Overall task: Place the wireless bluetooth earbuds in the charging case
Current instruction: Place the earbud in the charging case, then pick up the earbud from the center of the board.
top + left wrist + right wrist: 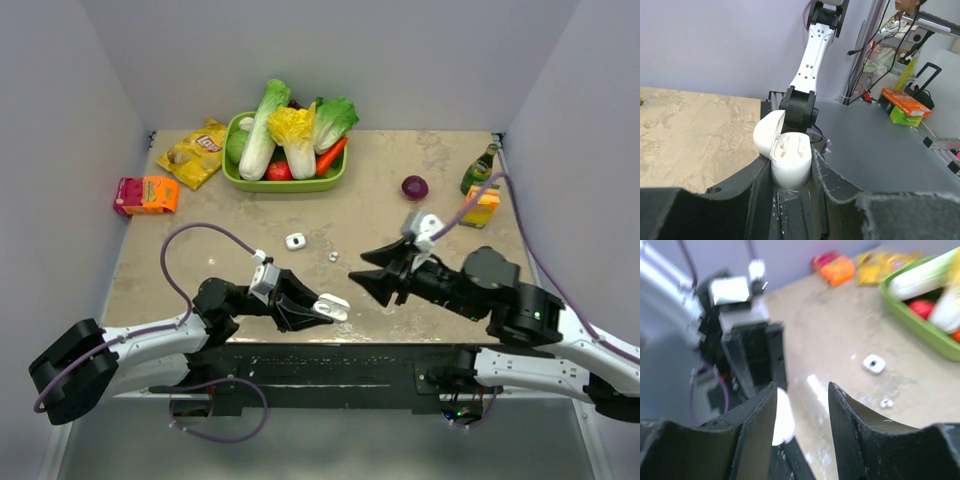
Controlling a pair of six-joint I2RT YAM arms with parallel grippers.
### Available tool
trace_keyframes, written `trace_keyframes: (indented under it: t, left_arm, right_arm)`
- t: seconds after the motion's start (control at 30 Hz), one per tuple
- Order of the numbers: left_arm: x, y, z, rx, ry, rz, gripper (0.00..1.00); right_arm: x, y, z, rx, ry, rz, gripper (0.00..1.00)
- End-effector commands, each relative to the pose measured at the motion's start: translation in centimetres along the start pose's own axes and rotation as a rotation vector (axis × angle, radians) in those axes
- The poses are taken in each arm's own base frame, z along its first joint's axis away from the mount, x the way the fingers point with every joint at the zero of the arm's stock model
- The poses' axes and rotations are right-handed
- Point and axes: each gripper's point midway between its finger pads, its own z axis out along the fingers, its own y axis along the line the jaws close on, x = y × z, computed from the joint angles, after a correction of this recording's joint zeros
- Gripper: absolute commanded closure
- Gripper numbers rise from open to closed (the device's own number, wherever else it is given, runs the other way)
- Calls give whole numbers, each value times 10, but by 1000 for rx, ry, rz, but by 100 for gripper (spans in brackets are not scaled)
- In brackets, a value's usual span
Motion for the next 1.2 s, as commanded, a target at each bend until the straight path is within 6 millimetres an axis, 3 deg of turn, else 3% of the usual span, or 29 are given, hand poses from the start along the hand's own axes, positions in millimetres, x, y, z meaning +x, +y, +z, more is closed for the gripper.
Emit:
trace_keyframes:
  t: [0.0,0.13,0.2,0.23,0.27,0.3,0.33,0.43,0.5,0.53,0.63,0.67,0.8,1.17]
  left_arm:
    - [-16,-9,-4,11,-83,59,100]
    - [-22,-13,-10,0,-123,66,100]
    - [-26,-17,-15,-10,-146,72,100]
    - [-23,-17,-18,-19,-146,68,100]
    - [-28,-21,-20,-13,-163,83,100]
    - [-27,-20,-22,-28,-162,77,100]
    - [-24,-20,-24,-37,-159,77,100]
    - [-25,-20,-31,-71,-169,81,100]
    - [-29,-19,-35,-99,-192,89,100]
    - [-28,-18,-36,-108,-196,89,100]
    - [-31,-16,-40,-134,-216,97,100]
    - [-33,-16,-41,-140,-223,100,100]
    - [-29,-14,-43,-152,-225,91,100]
    - [-25,-13,-47,-169,-227,81,100]
  right_arm:
    - [-26,-56,-10,330,-169,98,51]
    - [38,-93,18,525,-8,114,54]
    - [64,-99,36,501,48,176,66]
    - [91,-122,44,555,91,212,70]
    - [106,-122,53,511,117,262,74]
    - [118,-139,54,540,124,294,80]
    - [143,-146,63,544,156,312,83]
    - [186,-159,78,539,238,375,94]
    - [194,-163,90,522,248,387,100]
    - [206,-166,100,521,273,391,100]
    - [209,-166,119,479,278,401,100]
    - [223,-168,124,484,313,409,100]
    - [241,-175,145,477,355,411,100]
    - [269,-196,168,527,377,431,100]
